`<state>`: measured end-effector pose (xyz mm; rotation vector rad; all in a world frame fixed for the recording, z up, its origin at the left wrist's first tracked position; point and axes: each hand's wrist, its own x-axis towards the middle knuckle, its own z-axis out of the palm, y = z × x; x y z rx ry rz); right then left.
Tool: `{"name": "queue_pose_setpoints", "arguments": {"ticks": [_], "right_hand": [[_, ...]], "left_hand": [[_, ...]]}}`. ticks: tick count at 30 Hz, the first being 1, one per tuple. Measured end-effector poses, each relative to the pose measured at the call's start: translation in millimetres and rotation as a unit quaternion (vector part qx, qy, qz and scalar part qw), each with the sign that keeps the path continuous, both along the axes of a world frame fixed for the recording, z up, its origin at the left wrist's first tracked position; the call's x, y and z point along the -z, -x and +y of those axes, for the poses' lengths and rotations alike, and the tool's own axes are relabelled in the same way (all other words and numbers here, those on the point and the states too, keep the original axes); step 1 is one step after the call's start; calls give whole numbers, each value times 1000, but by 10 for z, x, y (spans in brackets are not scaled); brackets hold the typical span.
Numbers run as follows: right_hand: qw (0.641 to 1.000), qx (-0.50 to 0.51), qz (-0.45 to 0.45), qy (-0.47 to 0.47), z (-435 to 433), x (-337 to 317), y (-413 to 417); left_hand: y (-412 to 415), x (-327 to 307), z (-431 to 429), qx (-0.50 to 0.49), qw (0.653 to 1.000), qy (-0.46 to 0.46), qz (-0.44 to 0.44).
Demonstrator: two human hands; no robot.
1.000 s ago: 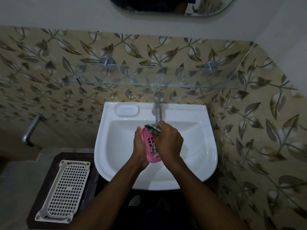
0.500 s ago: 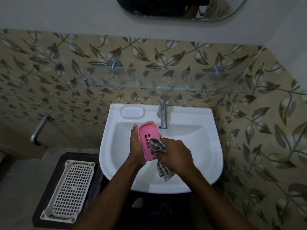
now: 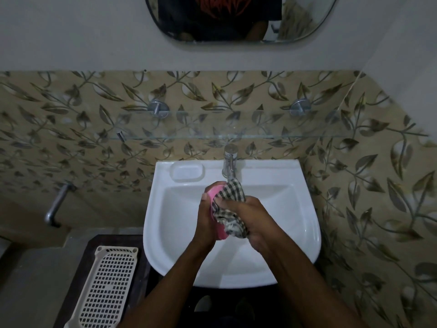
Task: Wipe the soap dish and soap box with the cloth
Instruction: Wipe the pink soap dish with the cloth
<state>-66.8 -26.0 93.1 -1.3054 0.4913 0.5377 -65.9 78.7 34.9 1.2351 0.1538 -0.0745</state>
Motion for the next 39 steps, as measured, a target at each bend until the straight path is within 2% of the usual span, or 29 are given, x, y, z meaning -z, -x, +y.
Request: {"name": "queue_pose_setpoints", "arguments": {"ticks": [2,4,6,8,10,12,14,18,22,25,27,29,31,33,36,38,39], "right_hand": [[983,53,52,-165,-1,11,7],[941,93,87,-313,-18,28,29],[931,91,63,-347,-63,64,48],[967,66,9,-244,-108,102,70],[997,29,-44,-59,-150,104,130],[994,-8,-80,73,-174,112,203],[985,-24,-114,128,-162,118,256],[974,-24,-143,177,-163,132,246],[978,-1,-153,140,-195,70,208],[976,-27,-176,126,-185,-10,187],[969,-25,-205,134,-224,-88,151],[949,-15,-244,200,-283,-192,63],[914,-34,-278,294,-295,-319,-59],[867,-65,-323,374,-237,-442,-181],[774,-125,-405,471,-98,-550,-294],[721,-173,-432,514,-22,-556,-272],[705,-188,-441,522,6,-559,-229]], "left_hand": [[-17,28,22,-1,999,-45,-31],[-46,29,46,-4,995,-71,-63],[-57,73,57,11,993,-89,-79],[-38,44,70,-12,991,-123,-43],[-45,19,83,-46,992,-112,18],[-83,-14,84,-43,993,-56,90],[-92,-33,51,-26,987,-21,158],[-103,-60,85,-1,978,-2,208],[-122,-111,177,-30,970,71,231],[-95,-167,141,23,954,151,258],[-108,-165,184,15,942,205,265],[-162,-132,213,-15,931,223,288],[-163,-69,178,-18,931,228,285],[-127,-220,93,-6,929,236,285],[-103,-305,-8,16,935,241,260],[-120,-316,-30,40,935,250,250],[-128,-327,-22,41,939,238,246]]}}
